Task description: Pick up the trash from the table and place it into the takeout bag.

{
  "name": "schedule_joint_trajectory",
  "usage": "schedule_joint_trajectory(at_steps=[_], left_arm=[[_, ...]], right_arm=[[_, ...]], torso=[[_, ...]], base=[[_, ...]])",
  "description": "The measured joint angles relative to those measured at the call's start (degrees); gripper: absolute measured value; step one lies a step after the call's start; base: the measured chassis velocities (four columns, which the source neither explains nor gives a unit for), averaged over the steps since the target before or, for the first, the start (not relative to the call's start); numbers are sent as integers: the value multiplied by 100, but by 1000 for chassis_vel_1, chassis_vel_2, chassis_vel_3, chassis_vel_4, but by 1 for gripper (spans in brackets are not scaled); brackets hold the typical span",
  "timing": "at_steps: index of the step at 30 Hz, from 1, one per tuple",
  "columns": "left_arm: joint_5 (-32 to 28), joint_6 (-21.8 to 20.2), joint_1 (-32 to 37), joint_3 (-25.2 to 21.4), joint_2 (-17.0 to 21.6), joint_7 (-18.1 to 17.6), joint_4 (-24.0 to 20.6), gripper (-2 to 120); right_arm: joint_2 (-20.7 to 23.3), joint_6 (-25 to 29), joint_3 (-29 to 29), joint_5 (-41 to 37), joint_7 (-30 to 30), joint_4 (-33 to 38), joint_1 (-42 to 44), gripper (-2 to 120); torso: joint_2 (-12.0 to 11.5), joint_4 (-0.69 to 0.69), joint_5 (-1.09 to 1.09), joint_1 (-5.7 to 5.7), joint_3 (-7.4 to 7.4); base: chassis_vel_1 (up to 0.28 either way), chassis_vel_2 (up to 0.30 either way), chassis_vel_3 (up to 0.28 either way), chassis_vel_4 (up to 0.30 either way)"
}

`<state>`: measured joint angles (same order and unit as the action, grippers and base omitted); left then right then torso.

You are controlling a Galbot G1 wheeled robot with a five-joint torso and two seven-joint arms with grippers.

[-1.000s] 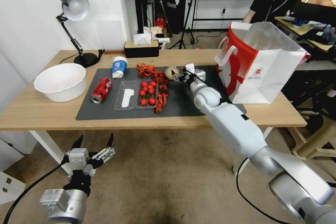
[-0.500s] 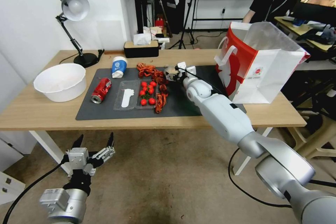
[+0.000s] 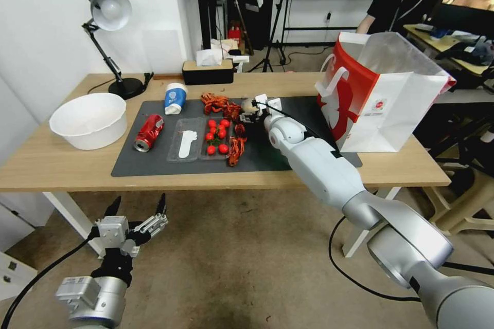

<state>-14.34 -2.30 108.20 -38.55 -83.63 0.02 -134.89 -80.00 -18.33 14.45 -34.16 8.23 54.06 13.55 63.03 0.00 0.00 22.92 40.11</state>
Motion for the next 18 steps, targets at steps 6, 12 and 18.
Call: schedule_joint_trajectory(at_steps=[6, 12, 18], left_arm=[[-1, 5, 1, -22, 11, 0, 0, 100], [-2, 11, 0, 4, 10, -2, 0, 100], [-1, 12, 0, 13, 8, -3, 0, 100]], right_arm=[[59, -9, -23, -46, 53, 48, 51, 64], [207, 16, -62, -113, 103, 252, 157, 41], [285, 26, -119, -141, 137, 375, 201, 28]], torso=[[0, 0, 0, 0, 0], [0, 0, 0, 0, 0], [0, 0, 1, 0, 0]], base=[[0, 0, 0, 0], [0, 0, 0, 0], [0, 0, 0, 0]])
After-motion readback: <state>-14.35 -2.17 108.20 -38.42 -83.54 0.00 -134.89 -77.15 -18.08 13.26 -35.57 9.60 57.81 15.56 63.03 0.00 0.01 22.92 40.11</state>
